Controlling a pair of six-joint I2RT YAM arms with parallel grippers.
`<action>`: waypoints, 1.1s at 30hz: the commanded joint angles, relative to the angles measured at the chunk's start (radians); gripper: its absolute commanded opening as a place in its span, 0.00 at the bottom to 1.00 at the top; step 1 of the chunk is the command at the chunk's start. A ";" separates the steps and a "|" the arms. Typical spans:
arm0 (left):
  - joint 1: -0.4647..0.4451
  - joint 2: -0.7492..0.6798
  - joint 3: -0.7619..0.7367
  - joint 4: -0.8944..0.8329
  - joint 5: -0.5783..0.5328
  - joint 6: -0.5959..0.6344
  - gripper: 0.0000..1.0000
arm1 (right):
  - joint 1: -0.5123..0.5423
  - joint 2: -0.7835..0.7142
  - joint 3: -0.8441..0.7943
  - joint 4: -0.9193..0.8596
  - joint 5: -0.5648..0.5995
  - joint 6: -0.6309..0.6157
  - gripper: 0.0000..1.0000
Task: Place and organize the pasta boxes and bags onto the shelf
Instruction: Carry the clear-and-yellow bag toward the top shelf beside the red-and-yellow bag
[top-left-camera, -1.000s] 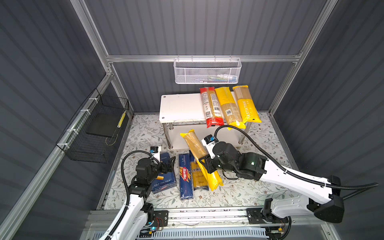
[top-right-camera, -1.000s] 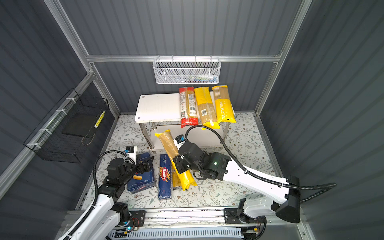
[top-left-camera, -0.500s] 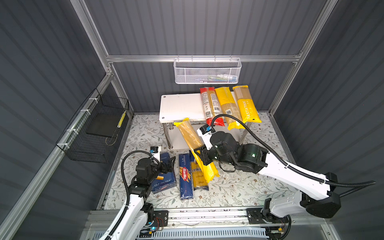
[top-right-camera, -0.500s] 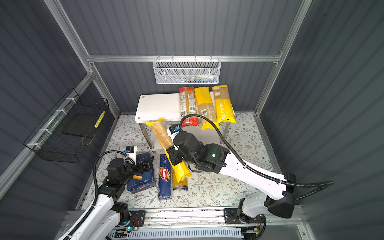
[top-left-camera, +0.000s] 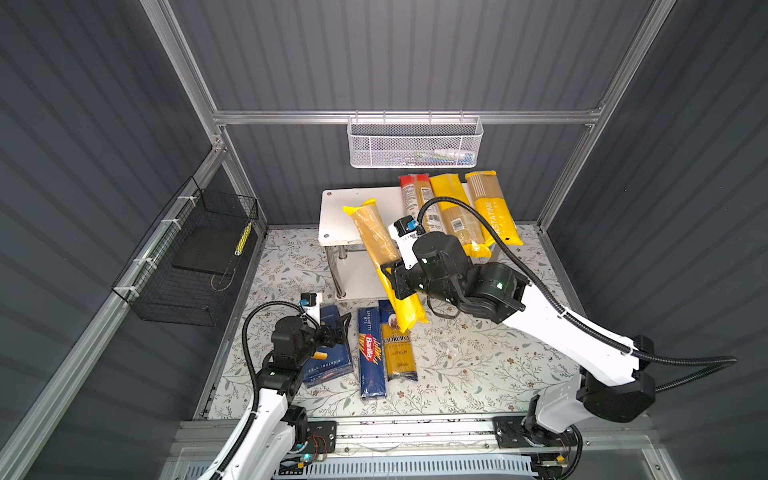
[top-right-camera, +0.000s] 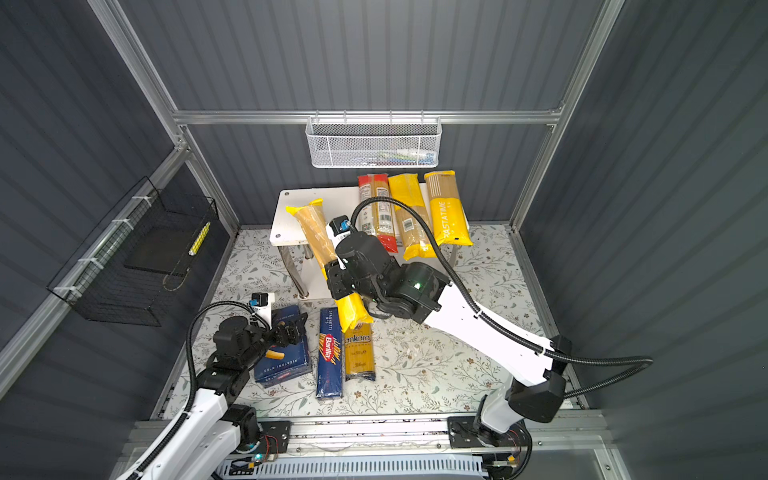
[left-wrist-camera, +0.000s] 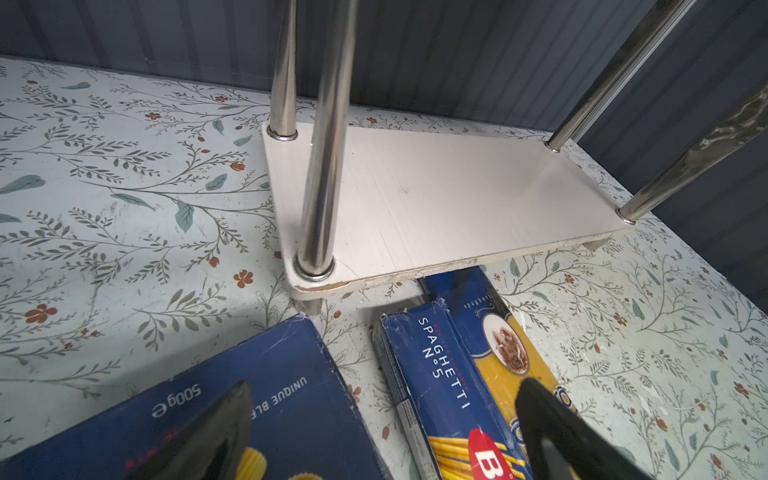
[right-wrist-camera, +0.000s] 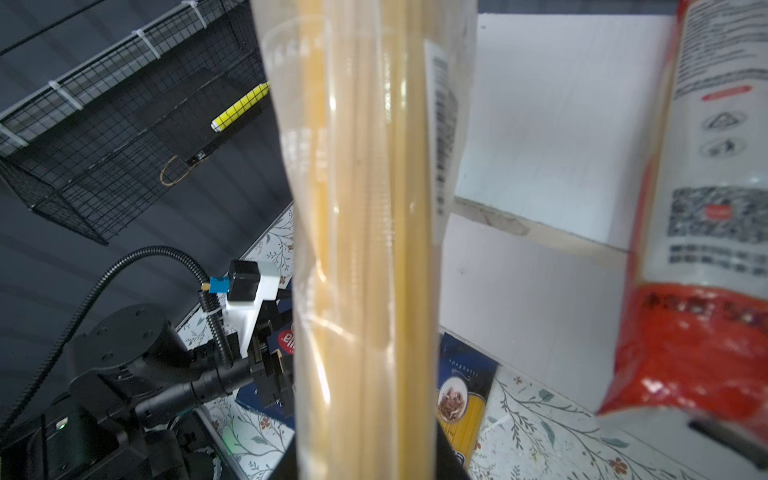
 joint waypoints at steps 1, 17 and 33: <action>0.001 -0.003 0.010 -0.005 -0.003 -0.011 1.00 | -0.024 0.016 0.116 0.098 0.003 -0.039 0.00; 0.002 -0.011 0.007 -0.007 -0.001 -0.011 1.00 | -0.140 0.215 0.414 0.078 -0.066 -0.055 0.00; 0.002 -0.010 0.007 -0.008 -0.006 -0.012 1.00 | -0.203 0.383 0.626 0.088 -0.013 -0.070 0.00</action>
